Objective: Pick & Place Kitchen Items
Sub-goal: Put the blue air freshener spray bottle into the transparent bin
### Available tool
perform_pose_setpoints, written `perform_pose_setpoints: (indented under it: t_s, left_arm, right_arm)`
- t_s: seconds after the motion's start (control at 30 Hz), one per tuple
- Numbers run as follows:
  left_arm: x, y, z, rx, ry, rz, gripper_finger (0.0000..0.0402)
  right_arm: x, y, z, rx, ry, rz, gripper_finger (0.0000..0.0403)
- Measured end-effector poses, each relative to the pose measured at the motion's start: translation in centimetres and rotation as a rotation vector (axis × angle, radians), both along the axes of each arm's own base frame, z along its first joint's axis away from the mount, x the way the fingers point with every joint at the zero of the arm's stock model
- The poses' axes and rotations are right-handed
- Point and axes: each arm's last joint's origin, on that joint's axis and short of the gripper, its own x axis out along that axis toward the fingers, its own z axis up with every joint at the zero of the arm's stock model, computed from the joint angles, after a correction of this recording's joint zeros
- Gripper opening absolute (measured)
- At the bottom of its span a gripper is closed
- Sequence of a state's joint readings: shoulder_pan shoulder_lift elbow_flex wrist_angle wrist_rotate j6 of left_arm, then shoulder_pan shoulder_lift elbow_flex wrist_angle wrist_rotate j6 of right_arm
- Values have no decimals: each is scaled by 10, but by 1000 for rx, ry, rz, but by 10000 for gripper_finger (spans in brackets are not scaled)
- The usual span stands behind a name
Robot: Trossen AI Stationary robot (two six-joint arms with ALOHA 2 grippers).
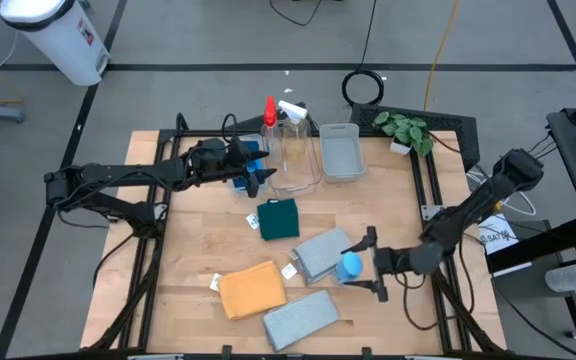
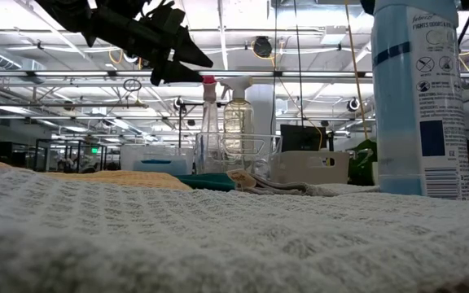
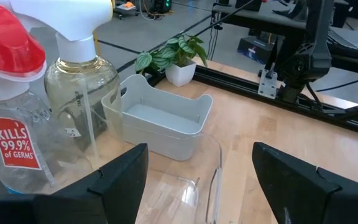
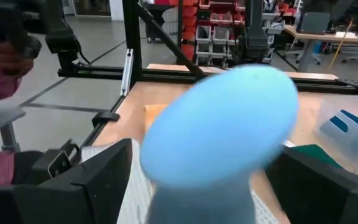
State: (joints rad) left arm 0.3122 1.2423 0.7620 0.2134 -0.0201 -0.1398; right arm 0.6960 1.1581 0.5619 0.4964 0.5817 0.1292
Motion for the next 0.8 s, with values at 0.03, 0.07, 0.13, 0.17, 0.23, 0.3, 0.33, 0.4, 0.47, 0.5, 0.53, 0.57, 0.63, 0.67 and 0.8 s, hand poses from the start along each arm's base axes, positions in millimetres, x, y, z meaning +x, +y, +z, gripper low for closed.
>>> perform_pose_setpoints:
  t_s: [0.03, 0.07, 0.13, 0.17, 0.23, 0.3, 0.33, 0.4, 0.47, 0.5, 0.53, 0.57, 0.63, 0.67, 0.8]
  left_arm:
    - [0, 0, 0, 0, 0, 0, 287]
    - [0, 0, 0, 0, 0, 0, 287]
    - [0, 0, 0, -1, 0, 1, 287]
    - [0, 0, 0, -1, -1, 1, 287]
    - [0, 0, 0, -1, 0, 1, 287]
    - [0, 0, 0, -1, -1, 1, 287]
    - [0, 0, 0, -1, -1, 1, 287]
    - [0, 0, 0, -1, -1, 1, 287]
    - [0, 0, 0, -1, 0, 1, 287]
    - [0, 0, 0, -1, 0, 1, 287]
    - [0, 0, 0, 0, -1, 1, 287]
    - [0, 0, 0, 0, 0, 1, 287]
    - [0, 0, 0, 0, 0, 1, 287]
    - [0, 0, 0, 0, 0, 1, 287]
    - [0, 0, 0, -1, 0, 1, 287]
  right_arm:
    - [2, 0, 0, 13, 0, -20, 322]
    - [3, 0, 1, 27, 0, -44, 320]
    - [4, -2, 2, 49, -7, -108, 315]
    - [4, -3, 2, 59, -12, -144, 312]
    - [3, -6, 4, 67, -19, -201, 303]
    - [1, -8, 5, 65, -25, -243, 292]
    - [1, -8, 6, 64, -28, -254, 286]
    - [-1, -10, 8, 65, -32, -265, 272]
    - [-2, -11, 10, 73, -39, -266, 254]
    - [-3, -11, 11, 72, -37, -262, 243]
    - [-3, -12, 11, 69, -30, -247, 230]
    - [-4, -12, 11, 68, -25, -240, 217]
    - [-6, -12, 11, 82, -11, -206, 187]
    - [-6, -12, 11, 83, 1, -188, 172]
    - [-10, -14, 12, 99, 23, -156, 161]
